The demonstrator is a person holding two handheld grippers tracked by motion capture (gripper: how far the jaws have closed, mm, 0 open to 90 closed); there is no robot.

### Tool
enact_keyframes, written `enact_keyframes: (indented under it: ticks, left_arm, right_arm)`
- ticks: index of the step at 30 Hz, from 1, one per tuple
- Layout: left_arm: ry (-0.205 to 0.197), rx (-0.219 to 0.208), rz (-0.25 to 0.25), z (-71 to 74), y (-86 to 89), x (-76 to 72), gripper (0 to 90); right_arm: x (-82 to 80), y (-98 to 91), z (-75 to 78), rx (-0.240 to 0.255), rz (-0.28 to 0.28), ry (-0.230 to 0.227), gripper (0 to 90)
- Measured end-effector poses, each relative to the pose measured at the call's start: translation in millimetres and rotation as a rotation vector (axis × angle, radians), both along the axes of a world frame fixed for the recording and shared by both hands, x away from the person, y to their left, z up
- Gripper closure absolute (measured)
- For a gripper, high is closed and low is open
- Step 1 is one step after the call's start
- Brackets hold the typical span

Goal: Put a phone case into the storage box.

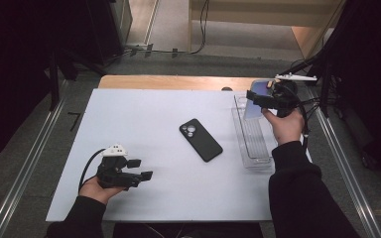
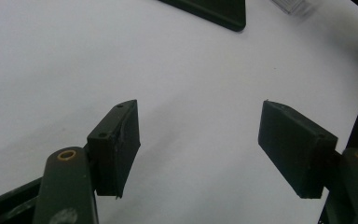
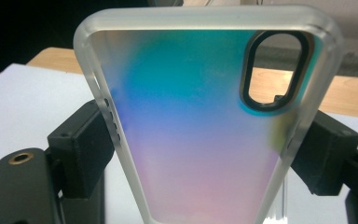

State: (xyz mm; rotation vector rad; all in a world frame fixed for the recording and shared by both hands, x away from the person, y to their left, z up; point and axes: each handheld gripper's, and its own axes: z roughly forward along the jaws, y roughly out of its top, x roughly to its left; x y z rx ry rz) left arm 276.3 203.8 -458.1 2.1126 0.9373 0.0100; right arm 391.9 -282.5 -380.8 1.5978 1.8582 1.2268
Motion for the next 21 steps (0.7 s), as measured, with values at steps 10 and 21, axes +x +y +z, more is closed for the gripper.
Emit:
enact_keyframes:
  ticks: [10, 21]
  left_arm:
    - [0.001, 0.001, 0.0, -0.5, 1.1, 0.5, 29.9]
    - [0.002, -0.001, -0.003, -0.9, 0.8, 1.3, 29.9]
  right_arm:
    - [30.8, 0.0, -7.4, -0.027, -0.036, 0.019, 14.6]
    - [68.5, 1.4, -35.3, -0.036, -0.078, 0.069, 14.5]
